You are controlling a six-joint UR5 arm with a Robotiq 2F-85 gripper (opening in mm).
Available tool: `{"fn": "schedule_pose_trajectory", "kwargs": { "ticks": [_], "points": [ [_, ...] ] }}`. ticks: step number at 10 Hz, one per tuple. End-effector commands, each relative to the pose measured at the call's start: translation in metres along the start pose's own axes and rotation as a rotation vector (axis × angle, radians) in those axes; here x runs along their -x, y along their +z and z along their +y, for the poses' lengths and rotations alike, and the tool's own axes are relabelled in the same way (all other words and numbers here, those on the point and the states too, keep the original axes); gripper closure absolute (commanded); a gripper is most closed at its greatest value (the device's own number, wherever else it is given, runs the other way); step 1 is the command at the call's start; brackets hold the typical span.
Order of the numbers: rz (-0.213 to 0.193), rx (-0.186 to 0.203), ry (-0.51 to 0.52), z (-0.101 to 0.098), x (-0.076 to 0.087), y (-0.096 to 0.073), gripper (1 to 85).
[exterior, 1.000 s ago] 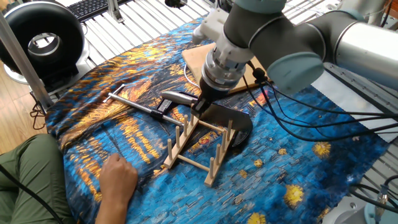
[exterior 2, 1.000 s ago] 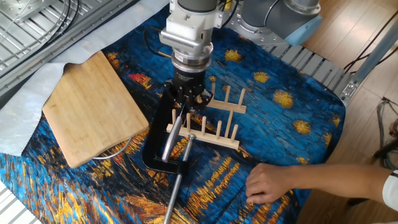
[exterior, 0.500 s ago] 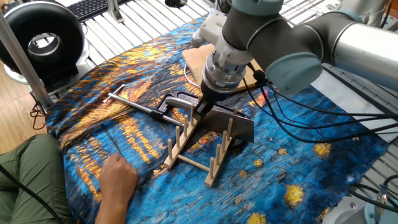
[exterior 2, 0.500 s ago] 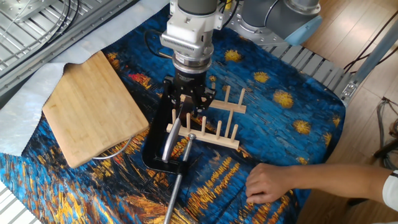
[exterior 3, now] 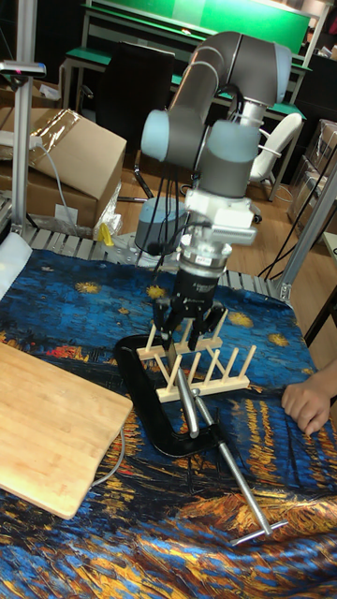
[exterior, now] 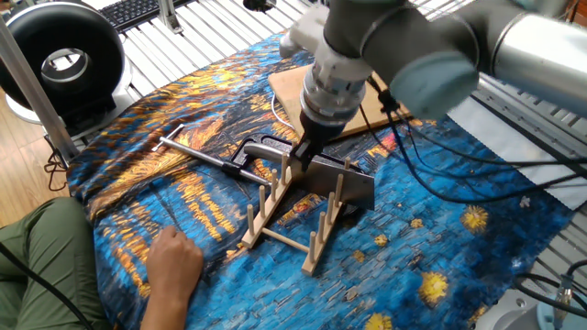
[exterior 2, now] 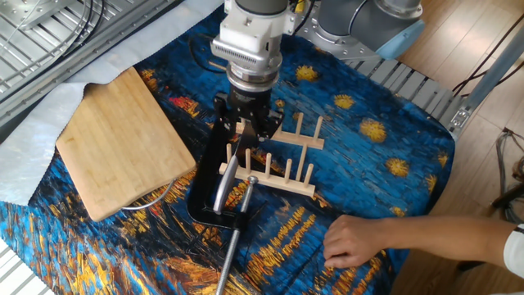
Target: Put the knife on the knife rack
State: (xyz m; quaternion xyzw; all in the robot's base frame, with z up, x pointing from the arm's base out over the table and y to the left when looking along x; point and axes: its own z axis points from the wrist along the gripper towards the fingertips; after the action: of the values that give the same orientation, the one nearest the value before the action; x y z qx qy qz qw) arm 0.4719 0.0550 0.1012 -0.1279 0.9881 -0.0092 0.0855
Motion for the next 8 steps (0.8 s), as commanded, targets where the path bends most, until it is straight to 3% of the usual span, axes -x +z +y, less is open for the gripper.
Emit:
{"fn": "schedule_pose_trajectory", "kwargs": {
  "ticks": [1, 3, 5, 6, 8],
  "points": [
    [0.061, -0.042, -0.001, -0.013, 0.007, -0.043, 38.0],
    [0.083, -0.064, 0.021, -0.018, 0.022, -0.073, 40.7],
    [0.092, -0.061, 0.075, -0.024, 0.041, -0.096, 43.7],
    [0.089, -0.052, 0.106, -0.027, 0.054, -0.101, 43.7],
    [0.094, -0.064, 0.127, -0.052, 0.07, -0.108, 45.7]
  ]
}}
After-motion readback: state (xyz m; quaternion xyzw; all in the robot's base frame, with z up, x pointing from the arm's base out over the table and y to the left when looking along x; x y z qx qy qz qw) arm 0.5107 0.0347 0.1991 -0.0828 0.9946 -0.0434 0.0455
